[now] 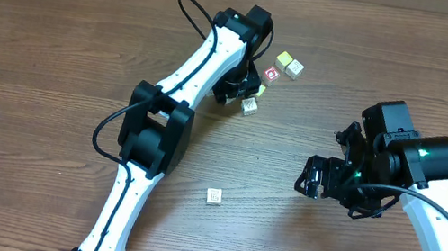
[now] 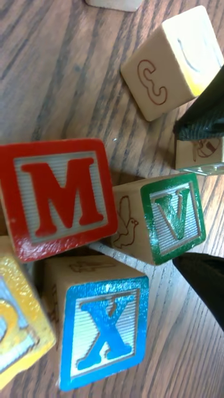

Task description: Flip 3 blocks

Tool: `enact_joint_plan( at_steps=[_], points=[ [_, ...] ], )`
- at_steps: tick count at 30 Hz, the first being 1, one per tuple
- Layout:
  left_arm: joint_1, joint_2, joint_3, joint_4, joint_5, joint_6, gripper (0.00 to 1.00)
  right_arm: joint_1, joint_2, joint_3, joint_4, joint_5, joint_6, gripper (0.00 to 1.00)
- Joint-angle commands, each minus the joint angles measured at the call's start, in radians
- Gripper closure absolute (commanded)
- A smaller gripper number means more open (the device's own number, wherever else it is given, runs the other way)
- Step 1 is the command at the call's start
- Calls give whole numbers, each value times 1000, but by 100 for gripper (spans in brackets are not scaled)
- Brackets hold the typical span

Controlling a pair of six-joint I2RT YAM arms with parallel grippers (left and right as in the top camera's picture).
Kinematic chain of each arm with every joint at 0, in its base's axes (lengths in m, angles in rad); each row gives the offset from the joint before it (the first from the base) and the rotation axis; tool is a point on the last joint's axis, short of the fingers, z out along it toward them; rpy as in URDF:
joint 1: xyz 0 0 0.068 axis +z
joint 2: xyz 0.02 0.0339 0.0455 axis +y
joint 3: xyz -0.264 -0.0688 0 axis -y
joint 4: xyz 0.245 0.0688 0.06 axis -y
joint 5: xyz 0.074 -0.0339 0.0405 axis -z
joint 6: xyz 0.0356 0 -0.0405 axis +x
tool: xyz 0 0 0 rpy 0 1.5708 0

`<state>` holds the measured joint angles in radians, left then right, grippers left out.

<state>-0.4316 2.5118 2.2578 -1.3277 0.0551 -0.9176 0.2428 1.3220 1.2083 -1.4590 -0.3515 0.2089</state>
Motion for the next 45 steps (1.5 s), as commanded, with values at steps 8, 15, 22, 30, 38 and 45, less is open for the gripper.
enact_joint_plan(
  at_steps=[8, 15, 22, 30, 38, 45],
  points=[
    [31, 38, 2, -24, -11, -10, 62, -3, -11, 24, -2, -5, -8, 0],
    [35, 38, 2, -23, -11, -10, 78, -3, -11, 24, -2, -5, -8, 0],
    [35, 21, 4, -35, -9, 22, 96, -3, -11, 24, -2, -5, -8, 0],
    [32, -181, 17, -115, -154, 57, 96, -3, -11, 24, 4, -1, -8, 0],
    [27, -407, 16, -314, -280, 66, 95, -3, -11, 23, 16, 3, -8, 0],
    [12, -610, -110, -362, -314, 71, 95, -3, -11, 24, 18, 3, -8, 0]
  ],
)
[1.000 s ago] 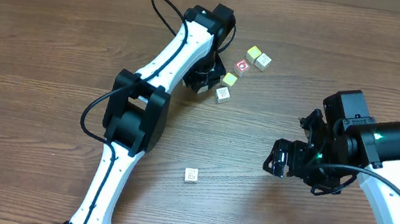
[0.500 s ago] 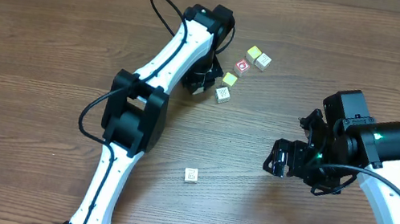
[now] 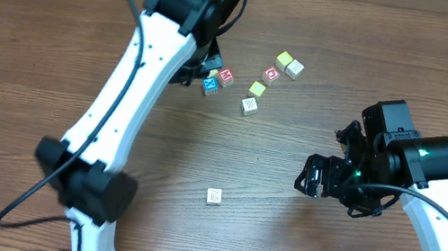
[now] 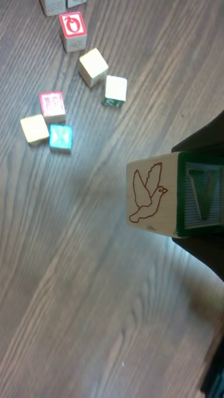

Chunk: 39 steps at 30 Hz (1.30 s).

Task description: Flip 3 blocks

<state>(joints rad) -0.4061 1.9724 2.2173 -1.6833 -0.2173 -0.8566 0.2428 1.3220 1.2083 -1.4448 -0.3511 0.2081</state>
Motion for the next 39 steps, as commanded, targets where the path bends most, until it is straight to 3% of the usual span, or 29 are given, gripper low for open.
enact_joint_plan(
  at_steps=[1, 9, 15, 19, 26, 31, 39],
  points=[
    [-16, -105, -107, -6, -45, -1, 95, -3, -11, 23, 5, 3, -8, 0],
    [-61, -473, -623, 170, -16, 5, 91, -3, -11, 23, 21, 3, -8, 0],
    [-143, -781, -1057, 418, 117, 42, 79, -3, -11, 23, 21, 2, -8, 0],
    [-180, -883, -1271, 547, 219, 45, 80, -3, -11, 24, 22, 2, -7, 0],
    [-191, -849, -1514, 753, 341, 69, 80, -3, -11, 23, 14, 0, -7, 0],
    [-191, -784, -1547, 897, 399, 195, 78, -3, -11, 24, 9, -2, -7, 0],
    [-191, -617, -1547, 903, 401, 229, 81, -3, -11, 24, -7, -2, -7, 0]
  ],
)
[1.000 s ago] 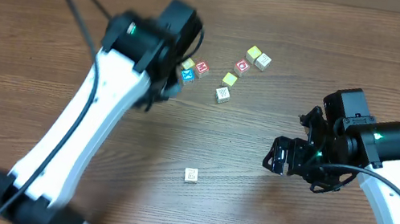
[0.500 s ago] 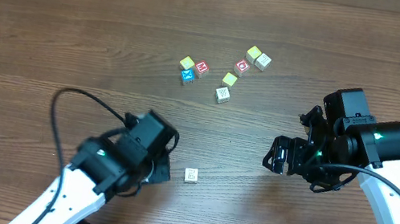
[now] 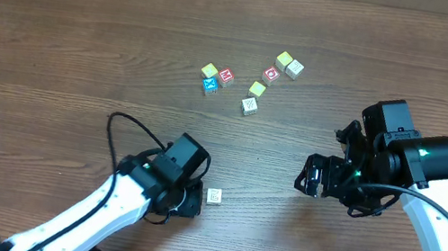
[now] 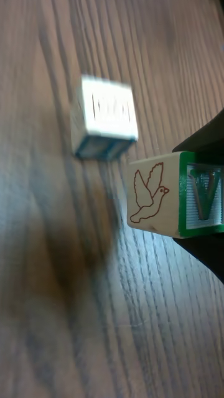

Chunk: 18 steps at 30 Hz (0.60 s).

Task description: Flip 3 blocks

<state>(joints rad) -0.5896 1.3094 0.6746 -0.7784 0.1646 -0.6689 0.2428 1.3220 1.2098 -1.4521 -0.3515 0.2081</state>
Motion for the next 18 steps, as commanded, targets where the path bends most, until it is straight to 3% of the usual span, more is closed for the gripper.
enact_joint_plan(
  at_steps=[1, 18],
  points=[
    [-8, 58, -5, 5, 19, 41, 82, -3, -11, 22, 0, -1, -7, 0],
    [-6, 71, -5, 88, -14, 45, 75, -3, -11, 22, 2, -1, -7, 0]
  ],
)
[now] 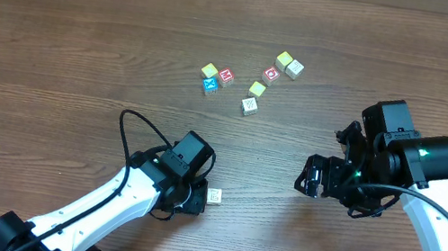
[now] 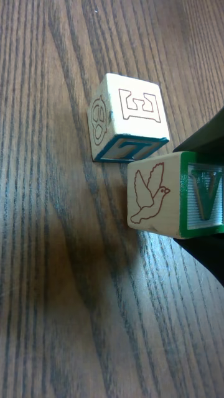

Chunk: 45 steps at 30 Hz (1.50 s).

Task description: Flip 3 blocks

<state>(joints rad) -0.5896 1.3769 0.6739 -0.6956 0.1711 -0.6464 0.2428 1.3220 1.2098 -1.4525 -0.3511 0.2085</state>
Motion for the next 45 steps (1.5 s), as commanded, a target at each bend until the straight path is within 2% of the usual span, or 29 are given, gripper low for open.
enact_joint_plan(
  at_steps=[1, 11, 37, 45],
  points=[
    [-6, 3, -4, 8, -30, 23, 75, -3, -11, 22, 2, -2, -7, 0],
    [-6, 3, -4, 71, -43, 22, 72, -3, -11, 22, -1, -2, -8, 0],
    [-6, 3, -2, 63, -43, 22, 70, -3, -11, 22, -6, -2, -7, 0],
    [-4, -8, 167, -48, -78, 42, 72, -3, -11, 22, -6, -2, -7, 0]
  ],
)
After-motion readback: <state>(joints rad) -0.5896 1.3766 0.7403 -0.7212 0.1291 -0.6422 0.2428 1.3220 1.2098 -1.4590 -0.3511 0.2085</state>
